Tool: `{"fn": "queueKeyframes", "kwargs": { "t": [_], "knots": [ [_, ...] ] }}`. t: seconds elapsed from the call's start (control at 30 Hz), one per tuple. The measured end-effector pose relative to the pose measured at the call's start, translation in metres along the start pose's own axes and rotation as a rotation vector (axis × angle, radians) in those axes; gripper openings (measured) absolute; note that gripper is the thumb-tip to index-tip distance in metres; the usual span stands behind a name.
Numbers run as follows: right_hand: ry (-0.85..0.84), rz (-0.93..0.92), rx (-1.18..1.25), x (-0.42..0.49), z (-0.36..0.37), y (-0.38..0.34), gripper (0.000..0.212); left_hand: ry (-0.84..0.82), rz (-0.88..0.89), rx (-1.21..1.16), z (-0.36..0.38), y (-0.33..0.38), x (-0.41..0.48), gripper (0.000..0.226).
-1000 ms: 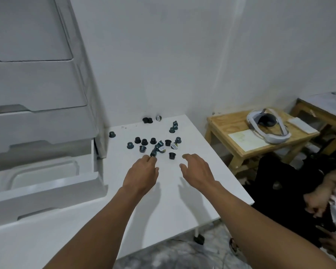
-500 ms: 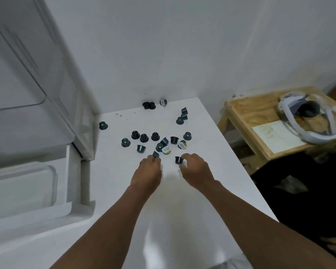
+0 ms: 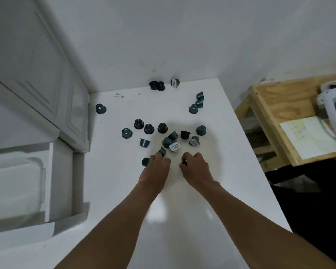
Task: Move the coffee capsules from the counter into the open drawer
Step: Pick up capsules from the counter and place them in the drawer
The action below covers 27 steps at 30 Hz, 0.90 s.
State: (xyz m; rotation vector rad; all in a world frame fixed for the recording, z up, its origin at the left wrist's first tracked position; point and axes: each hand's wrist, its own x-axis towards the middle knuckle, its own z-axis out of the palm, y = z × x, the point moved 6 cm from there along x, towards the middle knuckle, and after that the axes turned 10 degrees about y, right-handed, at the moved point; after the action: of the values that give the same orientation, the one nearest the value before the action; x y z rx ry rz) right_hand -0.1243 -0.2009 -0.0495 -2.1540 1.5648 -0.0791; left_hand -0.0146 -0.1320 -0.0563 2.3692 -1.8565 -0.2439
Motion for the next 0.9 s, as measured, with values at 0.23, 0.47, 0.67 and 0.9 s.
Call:
{"fn": "queueKeyframes", "kwargs": {
  "t": [0.23,0.47,0.67,0.9],
  "knots": [
    [-0.073,-0.031,0.045,-0.013,-0.006,0.007,0.009,-0.068,-0.130,-0.109,0.001,0.001,-0.017,0.028],
    [0.045,-0.269,0.000,-0.027,-0.057,-0.015,0.028,0.174,-0.322,-0.256,-0.064,0.015,-0.041,0.032],
    [0.095,-0.460,0.022,-0.065,-0.106,-0.049,0.031,0.426,-0.508,-0.343,-0.136,0.029,-0.098,0.032],
    [0.093,-0.679,0.200,-0.128,-0.141,-0.115,0.036,0.700,-0.721,-0.288,-0.205,0.016,-0.190,0.032]
  ]
}}
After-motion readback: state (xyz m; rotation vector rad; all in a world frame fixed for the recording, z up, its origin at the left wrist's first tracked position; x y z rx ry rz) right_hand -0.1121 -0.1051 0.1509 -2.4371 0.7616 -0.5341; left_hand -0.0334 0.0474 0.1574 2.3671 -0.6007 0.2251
